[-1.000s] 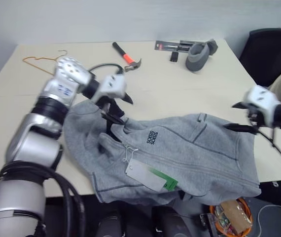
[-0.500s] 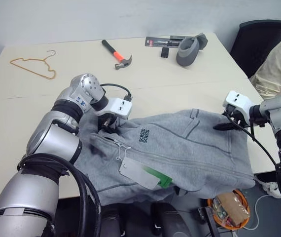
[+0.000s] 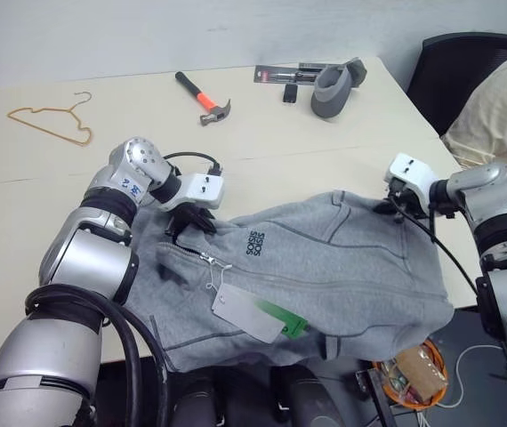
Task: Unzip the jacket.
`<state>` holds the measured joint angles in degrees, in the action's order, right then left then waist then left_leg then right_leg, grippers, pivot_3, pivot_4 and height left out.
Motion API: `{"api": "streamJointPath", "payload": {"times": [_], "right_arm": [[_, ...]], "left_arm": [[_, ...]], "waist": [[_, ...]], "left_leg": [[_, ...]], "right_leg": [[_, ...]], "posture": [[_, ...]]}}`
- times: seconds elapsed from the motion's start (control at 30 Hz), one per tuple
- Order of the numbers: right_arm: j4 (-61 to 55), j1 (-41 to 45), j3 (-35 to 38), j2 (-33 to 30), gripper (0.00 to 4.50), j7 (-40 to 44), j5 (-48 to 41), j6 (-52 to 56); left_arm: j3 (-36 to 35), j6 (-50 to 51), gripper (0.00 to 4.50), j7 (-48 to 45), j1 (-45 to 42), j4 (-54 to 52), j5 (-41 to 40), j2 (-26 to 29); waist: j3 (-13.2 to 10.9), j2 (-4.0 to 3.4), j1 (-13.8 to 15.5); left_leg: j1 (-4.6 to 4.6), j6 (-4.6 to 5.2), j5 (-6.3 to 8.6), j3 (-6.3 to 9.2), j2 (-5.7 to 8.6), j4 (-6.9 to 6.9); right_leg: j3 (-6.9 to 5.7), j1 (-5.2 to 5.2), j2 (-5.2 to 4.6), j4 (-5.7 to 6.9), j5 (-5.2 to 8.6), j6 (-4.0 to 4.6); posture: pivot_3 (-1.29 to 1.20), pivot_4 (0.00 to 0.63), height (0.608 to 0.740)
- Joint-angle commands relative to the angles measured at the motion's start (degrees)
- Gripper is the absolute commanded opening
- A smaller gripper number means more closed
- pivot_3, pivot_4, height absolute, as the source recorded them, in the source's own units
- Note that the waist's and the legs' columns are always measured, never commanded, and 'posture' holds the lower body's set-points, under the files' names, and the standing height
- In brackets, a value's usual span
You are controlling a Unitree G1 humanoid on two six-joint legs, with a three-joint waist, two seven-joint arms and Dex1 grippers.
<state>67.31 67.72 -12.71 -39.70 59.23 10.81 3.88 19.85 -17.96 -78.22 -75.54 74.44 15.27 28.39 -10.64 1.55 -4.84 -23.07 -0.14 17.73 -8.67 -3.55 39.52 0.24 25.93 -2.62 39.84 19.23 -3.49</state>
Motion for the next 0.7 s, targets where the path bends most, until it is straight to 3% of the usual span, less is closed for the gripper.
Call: {"api": "streamJointPath", "payload": {"times": [0.03,0.17,0.43,0.7], "right_arm": [[1.96,4.11,3.24,1.94,0.00,-11.94,-0.18,-2.87],[4.27,6.87,3.20,5.93,0.00,-21.40,1.37,-5.62],[7.69,10.45,0.93,10.80,0.00,-30.50,6.09,-10.43],[8.88,10.13,1.05,12.76,0.00,-30.44,6.67,-10.61]], "left_arm": [[-5.00,6.14,0.01,6.86,0.57,-1.27,-2.71,2.49],[-9.53,11.45,0.01,11.19,3.07,-2.52,-4.79,6.01],[-15.03,19.12,0.01,20.76,11.40,-11.40,-7.32,12.44],[-17.21,27.89,0.01,19.56,22.41,-29.41,-10.92,14.01]], "waist": [[0.00,0.00,-0.12],[0.00,-0.01,-0.52],[0.00,-0.01,-1.63],[0.01,-0.03,-3.14]], "left_leg": [[0.00,0.00,0.00,0.00,-0.01,-0.01],[-0.01,-0.04,-0.02,0.00,-0.03,-0.07],[-0.01,-0.11,-0.07,0.00,-0.03,-0.23],[0.04,-0.21,-0.12,0.04,-0.05,-0.36]], "right_leg": [[0.03,0.02,-0.01,0.04,0.00,0.00],[0.05,0.08,-0.01,0.10,0.01,0.01],[0.02,0.11,-0.05,0.08,0.01,0.01],[-0.01,0.11,-0.03,0.11,0.02,0.04]], "posture": [[0.00,0.150,0.740],[0.00,0.150,0.740],[0.00,0.150,0.740],[0.00,0.150,0.740]]}}
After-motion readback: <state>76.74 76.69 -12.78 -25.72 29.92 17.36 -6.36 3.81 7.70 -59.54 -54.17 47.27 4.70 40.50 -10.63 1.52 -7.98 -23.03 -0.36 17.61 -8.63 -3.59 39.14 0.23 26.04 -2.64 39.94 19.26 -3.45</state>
